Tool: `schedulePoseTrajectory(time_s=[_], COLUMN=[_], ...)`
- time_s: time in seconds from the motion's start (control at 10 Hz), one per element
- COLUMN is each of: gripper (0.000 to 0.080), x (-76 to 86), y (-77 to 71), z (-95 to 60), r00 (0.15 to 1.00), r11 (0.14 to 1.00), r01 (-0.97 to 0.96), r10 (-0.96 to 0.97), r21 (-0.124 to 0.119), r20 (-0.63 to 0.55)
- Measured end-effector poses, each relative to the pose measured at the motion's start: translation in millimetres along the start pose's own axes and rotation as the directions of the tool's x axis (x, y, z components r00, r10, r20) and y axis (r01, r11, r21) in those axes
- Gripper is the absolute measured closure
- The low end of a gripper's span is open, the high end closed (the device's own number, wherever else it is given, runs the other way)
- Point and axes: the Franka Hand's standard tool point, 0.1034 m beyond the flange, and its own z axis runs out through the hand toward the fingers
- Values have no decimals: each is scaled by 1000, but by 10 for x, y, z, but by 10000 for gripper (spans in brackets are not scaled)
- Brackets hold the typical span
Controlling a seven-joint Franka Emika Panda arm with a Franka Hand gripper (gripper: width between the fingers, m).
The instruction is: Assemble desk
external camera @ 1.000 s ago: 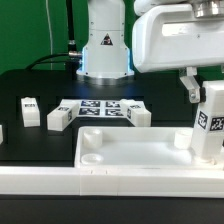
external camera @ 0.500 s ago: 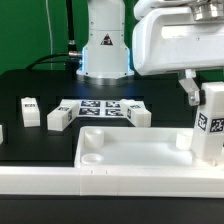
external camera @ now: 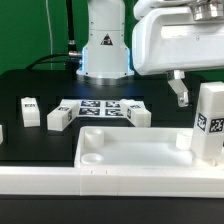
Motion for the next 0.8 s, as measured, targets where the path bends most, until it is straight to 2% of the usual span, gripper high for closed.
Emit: schedulePoseTrajectory(time_s=[0.3,0.7,0.8], gripper=[150,150,150], x=[100,62,-14], y=[57,51,79], z=[-176,-128,-57], r00=[1000,999,997], r11=[1000,1000,1000], r01=[3,4,2], r10=[-3,-4,-2], r21=[2,7,8], r20=[27,50,81])
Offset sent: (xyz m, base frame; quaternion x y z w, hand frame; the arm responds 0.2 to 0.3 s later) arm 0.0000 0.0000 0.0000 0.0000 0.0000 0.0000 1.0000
